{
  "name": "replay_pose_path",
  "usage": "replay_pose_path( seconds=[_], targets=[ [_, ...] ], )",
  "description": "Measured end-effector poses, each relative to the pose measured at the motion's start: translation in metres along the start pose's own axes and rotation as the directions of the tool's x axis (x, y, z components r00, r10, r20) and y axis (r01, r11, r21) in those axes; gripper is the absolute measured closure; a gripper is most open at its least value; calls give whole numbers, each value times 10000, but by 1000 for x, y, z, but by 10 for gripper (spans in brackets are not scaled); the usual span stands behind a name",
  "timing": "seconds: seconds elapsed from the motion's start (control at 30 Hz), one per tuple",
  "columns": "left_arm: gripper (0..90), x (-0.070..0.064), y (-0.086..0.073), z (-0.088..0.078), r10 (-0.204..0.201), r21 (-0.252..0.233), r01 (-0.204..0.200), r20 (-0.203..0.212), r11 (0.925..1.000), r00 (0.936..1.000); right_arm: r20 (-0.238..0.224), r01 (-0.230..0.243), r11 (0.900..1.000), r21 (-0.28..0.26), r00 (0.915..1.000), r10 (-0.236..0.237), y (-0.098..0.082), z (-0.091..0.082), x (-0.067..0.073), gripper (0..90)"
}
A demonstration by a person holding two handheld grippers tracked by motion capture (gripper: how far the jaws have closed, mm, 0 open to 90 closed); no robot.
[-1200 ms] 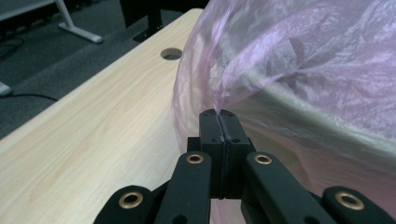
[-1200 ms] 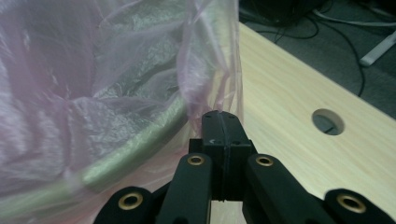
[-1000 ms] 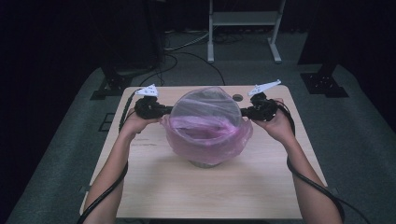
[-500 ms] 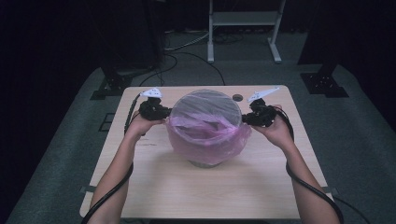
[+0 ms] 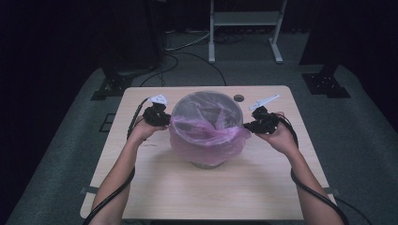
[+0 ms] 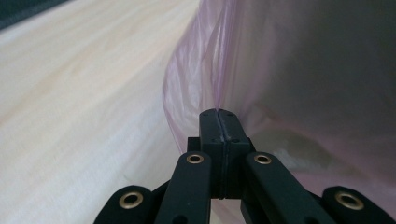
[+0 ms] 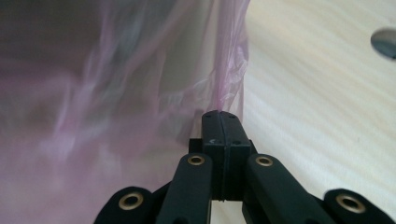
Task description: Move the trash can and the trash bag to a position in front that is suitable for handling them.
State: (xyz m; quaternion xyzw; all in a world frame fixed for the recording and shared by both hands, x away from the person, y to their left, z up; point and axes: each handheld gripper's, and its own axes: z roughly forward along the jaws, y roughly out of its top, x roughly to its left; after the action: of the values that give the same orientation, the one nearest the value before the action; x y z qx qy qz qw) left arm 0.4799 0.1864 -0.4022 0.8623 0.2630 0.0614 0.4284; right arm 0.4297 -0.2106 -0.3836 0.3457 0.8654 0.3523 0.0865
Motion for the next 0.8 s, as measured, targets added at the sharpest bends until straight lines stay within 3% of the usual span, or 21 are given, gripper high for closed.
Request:
replay_pose_path(
  seconds=[0.23,0.33,0.43,0.5,0.57,0.6,0.67,0.73,0.8],
  targets=[
    [900,-1,-24,-3,-316,92,315,88,9995,9995,-257,-470,9989,-71,9986,468,-26,-1,-4,900],
    [881,-1,-29,-8,-424,-94,426,224,9990,9988,-277,-511,9986,-125,9983,507,-31,-2,-3,900],
    [730,-5,-32,-20,-349,-434,363,339,9984,9988,-304,-552,9962,-668,9981,533,-34,-13,-1,745],
    [707,-7,-31,-28,-234,-690,257,341,9973,9991,-251,-528,9932,-1038,9984,505,-33,-20,0,707],
    [656,-8,-29,-37,-19,-975,64,461,9952,9989,-428,-514,9870,-1522,9981,453,-30,-30,2,676],
    [638,-8,-29,-37,-19,-975,64,461,9952,9989,-428,-514,9870,-1522,9981,453,-30,-30,2,676],
    [600,-14,-22,-50,804,-1134,-736,566,9908,9952,-594,-187,9783,-2061,9982,66,-24,-44,7,619],
    [564,-16,-18,-56,1175,-1236,-1090,642,9863,9910,-708,137,9741,-2259,9970,-304,-19,-51,10,575],
    [527,-19,-14,-60,1644,-1427,-1516,829,9781,9829,-927,413,9707,-2367,9936,-649,-15,-56,14,544]
  ],
)
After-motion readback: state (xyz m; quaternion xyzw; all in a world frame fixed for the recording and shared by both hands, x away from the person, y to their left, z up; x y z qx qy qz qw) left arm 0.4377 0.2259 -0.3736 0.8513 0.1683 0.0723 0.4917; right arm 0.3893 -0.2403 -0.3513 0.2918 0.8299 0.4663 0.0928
